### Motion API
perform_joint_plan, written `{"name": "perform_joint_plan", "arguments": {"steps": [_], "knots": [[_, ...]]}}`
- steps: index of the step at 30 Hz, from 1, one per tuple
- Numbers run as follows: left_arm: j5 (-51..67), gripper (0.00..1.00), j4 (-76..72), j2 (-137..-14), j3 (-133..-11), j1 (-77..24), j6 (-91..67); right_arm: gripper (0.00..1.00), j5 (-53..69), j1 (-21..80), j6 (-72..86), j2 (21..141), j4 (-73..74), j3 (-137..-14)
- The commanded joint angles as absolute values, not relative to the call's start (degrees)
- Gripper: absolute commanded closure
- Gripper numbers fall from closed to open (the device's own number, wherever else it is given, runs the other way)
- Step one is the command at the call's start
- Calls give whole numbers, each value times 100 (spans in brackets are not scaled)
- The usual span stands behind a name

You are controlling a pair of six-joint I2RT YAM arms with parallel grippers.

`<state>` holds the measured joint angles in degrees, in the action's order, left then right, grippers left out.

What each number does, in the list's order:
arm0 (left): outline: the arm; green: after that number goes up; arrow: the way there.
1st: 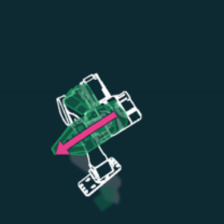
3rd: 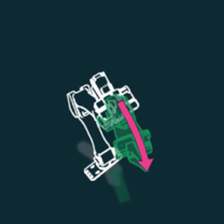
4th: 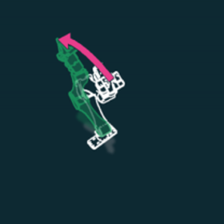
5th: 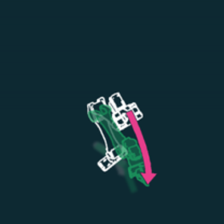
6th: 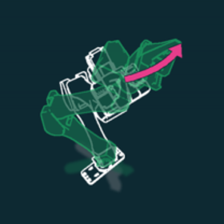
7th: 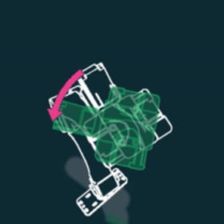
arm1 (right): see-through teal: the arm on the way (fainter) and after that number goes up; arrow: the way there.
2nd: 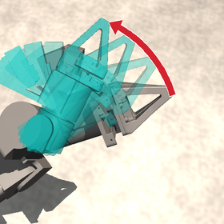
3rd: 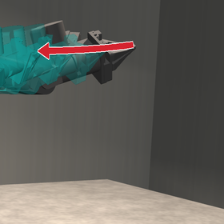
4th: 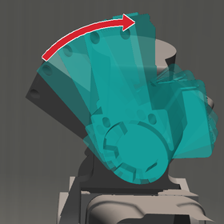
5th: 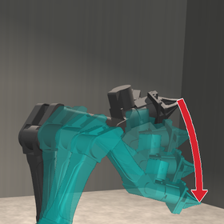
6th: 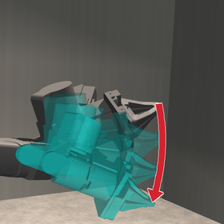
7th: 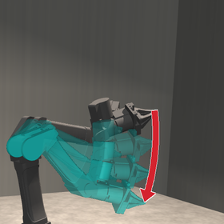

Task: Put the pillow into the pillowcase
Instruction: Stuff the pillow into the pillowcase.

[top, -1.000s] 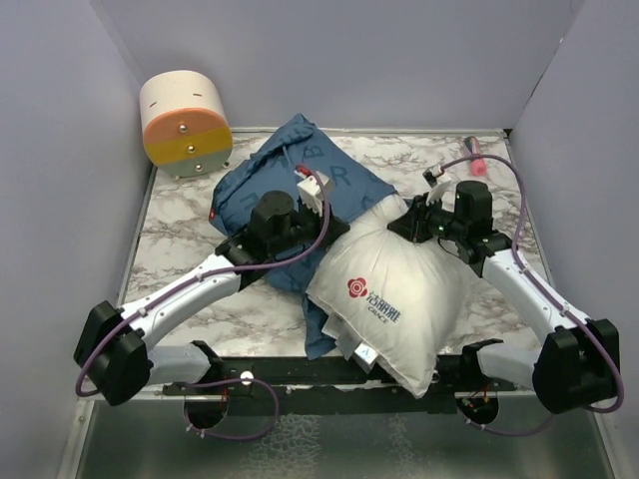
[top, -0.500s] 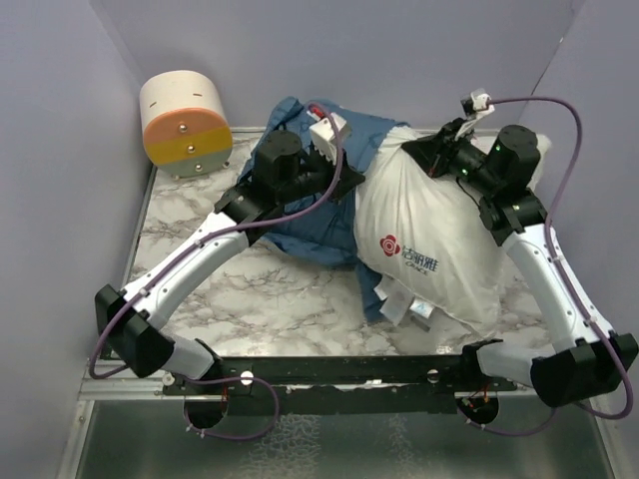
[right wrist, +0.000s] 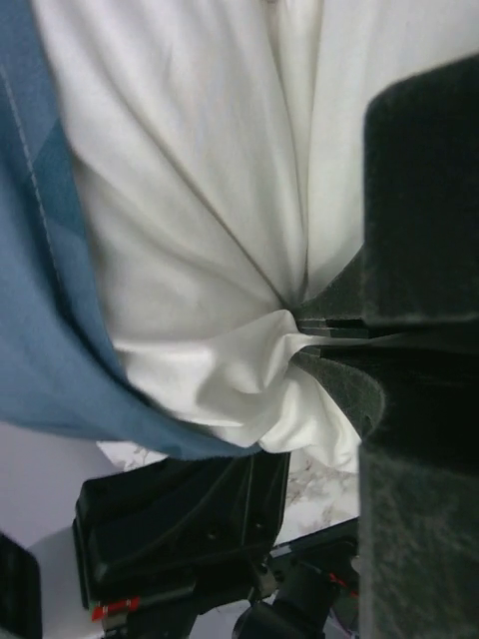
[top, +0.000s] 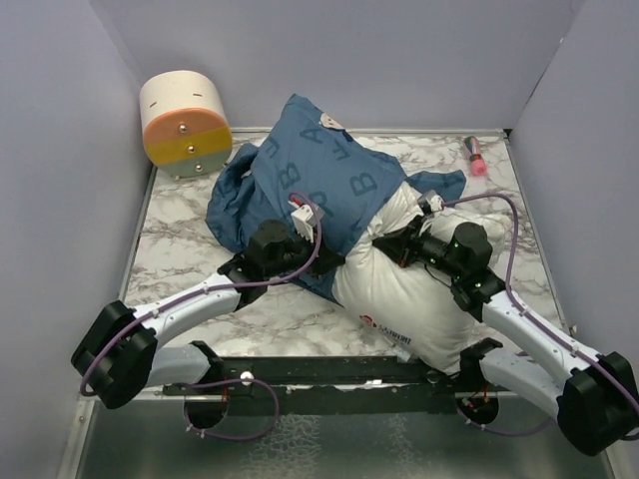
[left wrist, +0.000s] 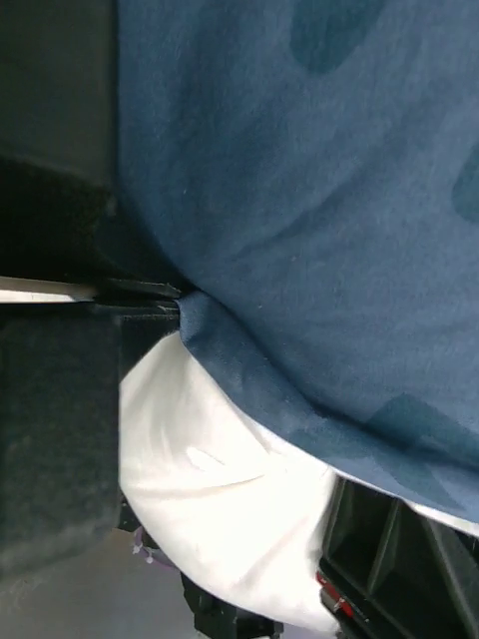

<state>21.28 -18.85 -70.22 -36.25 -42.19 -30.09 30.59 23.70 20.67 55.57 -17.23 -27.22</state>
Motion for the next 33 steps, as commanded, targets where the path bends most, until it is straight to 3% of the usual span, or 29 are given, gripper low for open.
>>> {"name": "perform_joint_plan", "arguments": {"steps": [1,6,9,16,21,25,31,33], "knots": [[2142,89,-1838,-6439,-3593,-4378,-3179,99,2909,3000,2356,5724,-1641,-2296],[1421,51,-372,-5348,-3994,-4394,-2802,100,2882,3049,2307,5725,-1810,-2113],[879,35,286,-4796,-4475,-4392,-2658,99,2968,3071,2394,5790,-2117,-1938],[15,34,1687,-5869,-6201,-4713,-2219,99,3019,3094,2408,5815,-2356,-1765],[-1590,34,2202,-7157,-7214,-5721,-1568,99,2955,3094,2412,5748,-2269,-1775],[-2633,35,2807,-7864,-7731,-5901,-1311,99,2907,3093,2383,5672,-2171,-1801],[-3301,52,3138,-8085,-7894,-5906,-1210,99,2852,3093,2365,5632,-2114,-1802],[-3394,53,3193,-8076,-7863,-5906,-1205,99,2841,3089,2364,5663,-2118,-1806]]}}
